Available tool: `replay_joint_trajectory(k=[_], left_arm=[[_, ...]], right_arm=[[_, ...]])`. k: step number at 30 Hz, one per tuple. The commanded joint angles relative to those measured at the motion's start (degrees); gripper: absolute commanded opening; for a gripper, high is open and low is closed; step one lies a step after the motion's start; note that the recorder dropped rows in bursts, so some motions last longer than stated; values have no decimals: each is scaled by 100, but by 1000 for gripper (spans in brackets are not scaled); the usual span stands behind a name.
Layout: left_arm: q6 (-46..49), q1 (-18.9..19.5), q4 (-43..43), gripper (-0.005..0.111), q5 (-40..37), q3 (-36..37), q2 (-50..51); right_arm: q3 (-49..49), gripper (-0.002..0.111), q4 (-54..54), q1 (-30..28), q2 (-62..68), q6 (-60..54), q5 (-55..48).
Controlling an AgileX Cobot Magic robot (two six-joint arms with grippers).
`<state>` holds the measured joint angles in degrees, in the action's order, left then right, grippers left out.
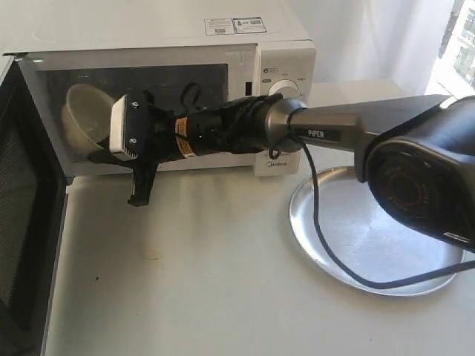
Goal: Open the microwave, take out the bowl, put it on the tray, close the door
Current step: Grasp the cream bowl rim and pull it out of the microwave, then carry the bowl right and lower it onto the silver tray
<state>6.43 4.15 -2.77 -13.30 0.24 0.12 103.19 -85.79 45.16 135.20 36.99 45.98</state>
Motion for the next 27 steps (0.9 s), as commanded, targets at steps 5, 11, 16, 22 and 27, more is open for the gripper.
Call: replay_joint_trajectory(k=[5, 11, 16, 22, 27], left_arm=[[-20, -21, 24, 0, -4, -24, -12], [-20, -21, 24, 0, -4, -24, -12], [-20, -21, 24, 0, -4, -24, -12], [-20, -21, 24, 0, -4, -24, -12], [-20, -21, 24, 0, -4, -24, -12]], right_arm=[[-201, 0, -1415, -5, -1026, 2972, 1737], [-664, 0, -1415, -68, -1493, 3018, 2093], [-1147, 0, -1415, -245, -1840, 3028, 2092], [-1885, 0, -1415, -680, -2152, 3028, 2075], [-2481, 0, -1415, -1067, -2371, 3028, 2001]])
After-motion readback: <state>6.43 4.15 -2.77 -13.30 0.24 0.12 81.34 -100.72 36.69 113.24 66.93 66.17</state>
